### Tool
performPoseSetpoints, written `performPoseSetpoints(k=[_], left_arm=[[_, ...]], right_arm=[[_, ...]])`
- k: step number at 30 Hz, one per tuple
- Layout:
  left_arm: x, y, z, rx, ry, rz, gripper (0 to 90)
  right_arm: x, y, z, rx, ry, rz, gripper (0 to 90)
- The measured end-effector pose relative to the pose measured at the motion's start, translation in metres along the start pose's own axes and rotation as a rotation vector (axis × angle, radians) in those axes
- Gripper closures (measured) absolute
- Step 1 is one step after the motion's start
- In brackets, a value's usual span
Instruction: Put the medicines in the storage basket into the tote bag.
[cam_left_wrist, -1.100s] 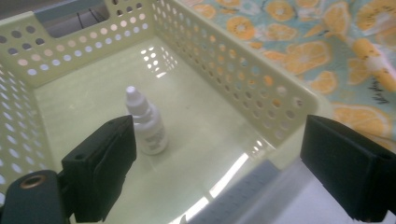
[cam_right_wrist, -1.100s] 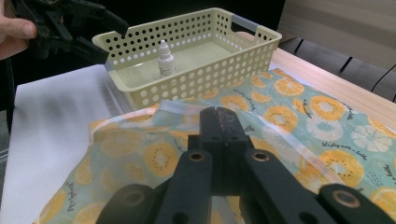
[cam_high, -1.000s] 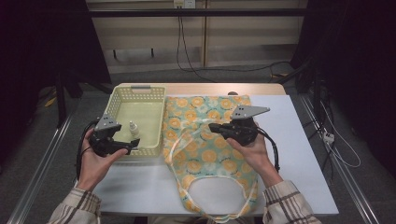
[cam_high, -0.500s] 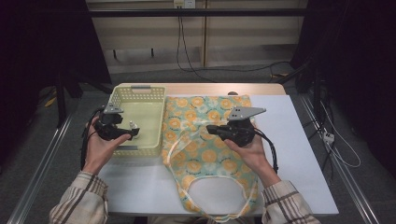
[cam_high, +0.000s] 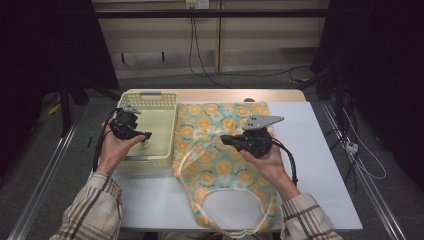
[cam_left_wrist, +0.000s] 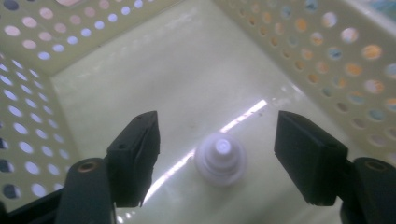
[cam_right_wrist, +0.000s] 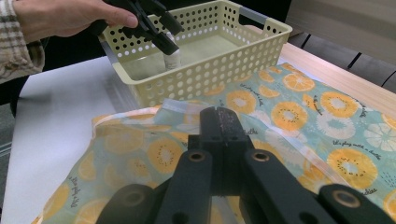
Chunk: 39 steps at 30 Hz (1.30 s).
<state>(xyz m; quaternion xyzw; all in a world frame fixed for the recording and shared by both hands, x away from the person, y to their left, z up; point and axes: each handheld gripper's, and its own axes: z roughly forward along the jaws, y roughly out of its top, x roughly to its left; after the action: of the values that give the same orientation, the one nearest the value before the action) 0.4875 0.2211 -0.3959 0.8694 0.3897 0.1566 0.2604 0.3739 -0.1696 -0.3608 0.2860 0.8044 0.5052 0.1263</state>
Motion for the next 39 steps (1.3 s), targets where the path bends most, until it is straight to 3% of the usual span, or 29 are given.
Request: performPoseSetpoints(k=[3,6,8,12,16,19,24,36,39], left_arm=[[0.004,0.001,0.005,0.043,-0.007,-0.012,34.4],[0.004,0.002,0.007,0.065,-0.013,0.004,37.5],[0.005,0.003,0.010,0.112,-0.024,0.009,40.3],[0.005,0.003,0.015,0.168,-0.040,-0.005,50.4],[0.006,0.004,0.016,0.177,-0.062,-0.001,59.6],[0.008,0.003,0.016,0.161,-0.044,-0.031,59.9],[0.010,0.002,0.012,0.134,-0.073,-0.058,60.1],[0.007,0.004,-0.009,0.011,-0.070,-0.057,60.3],[0.006,0.004,-0.014,-0.021,-0.086,-0.062,60.3]], right_arm=[[0.001,0.000,0.000,0.000,0.000,-0.001,90.0],[0.000,0.000,-0.001,-0.003,0.000,-0.001,90.0],[0.000,0.000,0.000,0.001,0.001,-0.001,90.0],[0.001,0.000,0.000,-0.001,0.000,-0.002,90.0],[0.000,0.000,0.000,0.000,0.000,-0.001,90.0],[0.000,0.000,0.000,-0.001,0.001,-0.003,90.0],[0.000,0.000,-0.001,-0.001,0.003,-0.003,90.0],[-0.002,-0.001,-0.001,0.000,0.000,0.004,90.0],[-0.003,-0.001,-0.001,0.000,-0.002,0.007,90.0]])
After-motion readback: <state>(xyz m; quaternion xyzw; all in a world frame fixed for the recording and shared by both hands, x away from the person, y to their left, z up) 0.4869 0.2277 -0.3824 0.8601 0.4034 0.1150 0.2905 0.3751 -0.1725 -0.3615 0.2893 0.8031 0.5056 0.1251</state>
